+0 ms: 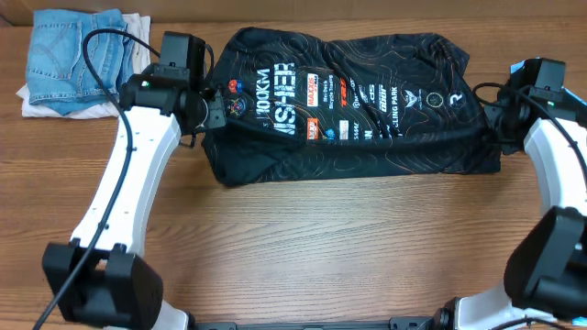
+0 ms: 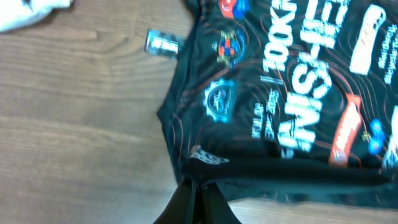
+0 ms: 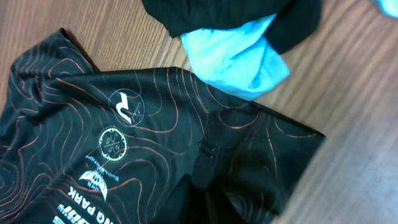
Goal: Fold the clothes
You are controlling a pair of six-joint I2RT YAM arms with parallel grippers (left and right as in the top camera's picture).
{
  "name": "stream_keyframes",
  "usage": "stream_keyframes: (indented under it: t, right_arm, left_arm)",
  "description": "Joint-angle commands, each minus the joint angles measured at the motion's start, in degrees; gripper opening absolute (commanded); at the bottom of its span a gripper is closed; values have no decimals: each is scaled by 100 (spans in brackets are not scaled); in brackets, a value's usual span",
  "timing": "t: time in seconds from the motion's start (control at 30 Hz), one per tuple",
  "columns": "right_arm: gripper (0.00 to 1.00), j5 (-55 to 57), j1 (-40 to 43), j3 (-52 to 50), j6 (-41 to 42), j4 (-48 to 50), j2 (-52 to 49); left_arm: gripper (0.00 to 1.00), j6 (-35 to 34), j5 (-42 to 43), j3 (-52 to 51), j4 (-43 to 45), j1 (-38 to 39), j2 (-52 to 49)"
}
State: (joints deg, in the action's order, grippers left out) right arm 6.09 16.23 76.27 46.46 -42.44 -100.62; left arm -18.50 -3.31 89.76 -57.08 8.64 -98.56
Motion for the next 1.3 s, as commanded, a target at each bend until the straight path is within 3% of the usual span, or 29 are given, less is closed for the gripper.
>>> stream_keyframes:
  t: [0.0, 0.37, 0.43, 0.5, 0.6, 0.63, 0.67, 0.83, 0.93, 1.07, 1.27]
  right_arm:
    - [9, -131, -35, -9, -39, 177, -254]
    - [9, -122, -210, -9, -44, 691, -588]
    - [16, -105, -245, -11, -44, 739, -605]
    - [33, -105, -284, -11, -44, 789, -608]
    - [38, -107, -310, -9, -44, 833, -608]
    - [45, -105, -310, -9, -46, 837, -608]
    - [56, -105, -310, -9, -70, 848, -608]
    - [89, -323, -308, 162, -509, 828, -601]
    - [93, -612, -308, 444, -767, 612, -601]
    - [95, -1432, -308, 852, -1309, 627, -601]
    - [94, -2227, -315, 1141, -1655, 1250, -601]
  left_arm:
    - [4, -46, -179, 9, 310, -116, -286]
    - [4, 52, -208, 9, 1130, -162, -977]
    - [5, 52, -258, 9, 1215, -162, -1021]
    - [17, 57, -317, 9, 1290, -162, -1036]
    - [27, 131, -328, 9, 1394, -162, -1036]
    - [35, 157, -328, 9, 1412, -162, -1036]
    - [52, 184, -328, 9, 1427, -162, -1036]
    - [80, 273, -302, 66, 1394, -162, -1034]
    - [89, 317, -105, 192, 1303, -160, -1029]
    - [89, 332, 223, 422, 1351, -151, -1029]
    - [95, 334, 769, 588, 2262, -151, -1029]
